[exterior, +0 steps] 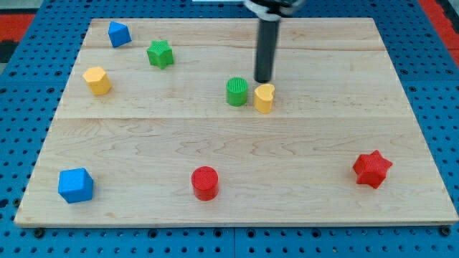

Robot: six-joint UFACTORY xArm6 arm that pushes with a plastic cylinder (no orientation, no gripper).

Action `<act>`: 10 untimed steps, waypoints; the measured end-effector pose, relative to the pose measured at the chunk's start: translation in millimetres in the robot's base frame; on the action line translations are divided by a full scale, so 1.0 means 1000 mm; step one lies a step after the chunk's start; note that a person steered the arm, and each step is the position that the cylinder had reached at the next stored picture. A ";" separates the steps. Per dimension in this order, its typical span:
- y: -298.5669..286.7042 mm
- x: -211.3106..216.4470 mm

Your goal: Place the yellow heart to the top left of the green circle

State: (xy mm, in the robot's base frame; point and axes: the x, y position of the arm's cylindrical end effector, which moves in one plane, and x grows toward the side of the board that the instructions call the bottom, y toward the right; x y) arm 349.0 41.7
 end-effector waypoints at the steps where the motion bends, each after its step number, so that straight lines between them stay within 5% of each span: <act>1: 0.065 0.022; 2: 0.076 0.115; 3: 0.033 0.133; 5: 0.031 -0.002; 6: 0.040 -0.032; 7: 0.103 0.013; 8: 0.059 0.053; 10: -0.024 -0.001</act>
State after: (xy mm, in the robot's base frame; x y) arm 347.6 17.2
